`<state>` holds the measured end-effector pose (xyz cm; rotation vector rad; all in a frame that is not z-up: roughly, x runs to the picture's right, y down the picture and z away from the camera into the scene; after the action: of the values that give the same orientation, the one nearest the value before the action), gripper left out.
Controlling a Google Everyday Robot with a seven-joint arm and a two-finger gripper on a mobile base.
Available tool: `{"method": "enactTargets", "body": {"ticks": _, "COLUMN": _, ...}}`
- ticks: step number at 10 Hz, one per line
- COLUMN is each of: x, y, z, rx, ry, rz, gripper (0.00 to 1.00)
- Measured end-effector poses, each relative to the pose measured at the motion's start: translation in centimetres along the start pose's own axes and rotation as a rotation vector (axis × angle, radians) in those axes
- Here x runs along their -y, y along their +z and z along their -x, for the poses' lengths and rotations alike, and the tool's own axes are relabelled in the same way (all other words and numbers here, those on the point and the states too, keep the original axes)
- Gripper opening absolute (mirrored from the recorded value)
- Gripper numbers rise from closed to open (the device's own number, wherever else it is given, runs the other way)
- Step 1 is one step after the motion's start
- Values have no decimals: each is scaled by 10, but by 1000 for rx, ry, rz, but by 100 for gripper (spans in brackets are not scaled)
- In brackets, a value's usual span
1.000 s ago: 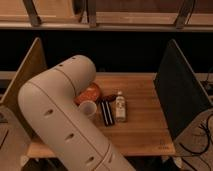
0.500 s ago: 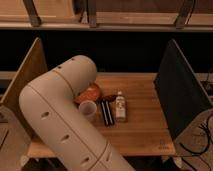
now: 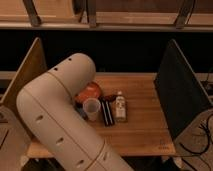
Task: Wipe the white sponge on the table
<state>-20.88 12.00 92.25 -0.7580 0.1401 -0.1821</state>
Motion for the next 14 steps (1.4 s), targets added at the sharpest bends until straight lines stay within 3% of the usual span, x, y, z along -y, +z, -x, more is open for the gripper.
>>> {"method": "enactTargets", "body": {"ticks": 2, "x": 12, "y": -2, "z": 17, "rx": 54, "ry": -22, "rz": -59, "gripper": 2}}
{"method": "enactTargets", "body": {"ticks": 4, "x": 14, "y": -14, "z": 51, "rx": 145, "ry": -67, "rz": -120, "gripper": 2}}
{"method": "enactTargets", "body": {"ticks": 6, "x": -2, "y": -24, "z": 72, "rx": 200, "ry": -103, "rz": -132, "gripper": 2}}
{"method": "enactTargets", "body": {"ticks": 7, "x": -23, "y": -25, "z": 75, "rx": 209, "ry": -127, "rz": -120, "gripper": 2}}
{"method": "enactTargets", "body": {"ticks": 9, "x": -59, "y": -17, "z": 63, "rx": 174, "ry": -134, "rz": -69, "gripper": 2}}
{"method": "enactTargets", "body": {"ticks": 11, "x": -96, "y": -4, "z": 30, "rx": 101, "ry": -99, "rz": 12, "gripper": 2}}
{"method": "enactTargets", "body": {"ticks": 14, "x": -101, "y": 4, "z": -3, "rx": 30, "ry": -24, "rz": 55, "gripper": 2}}
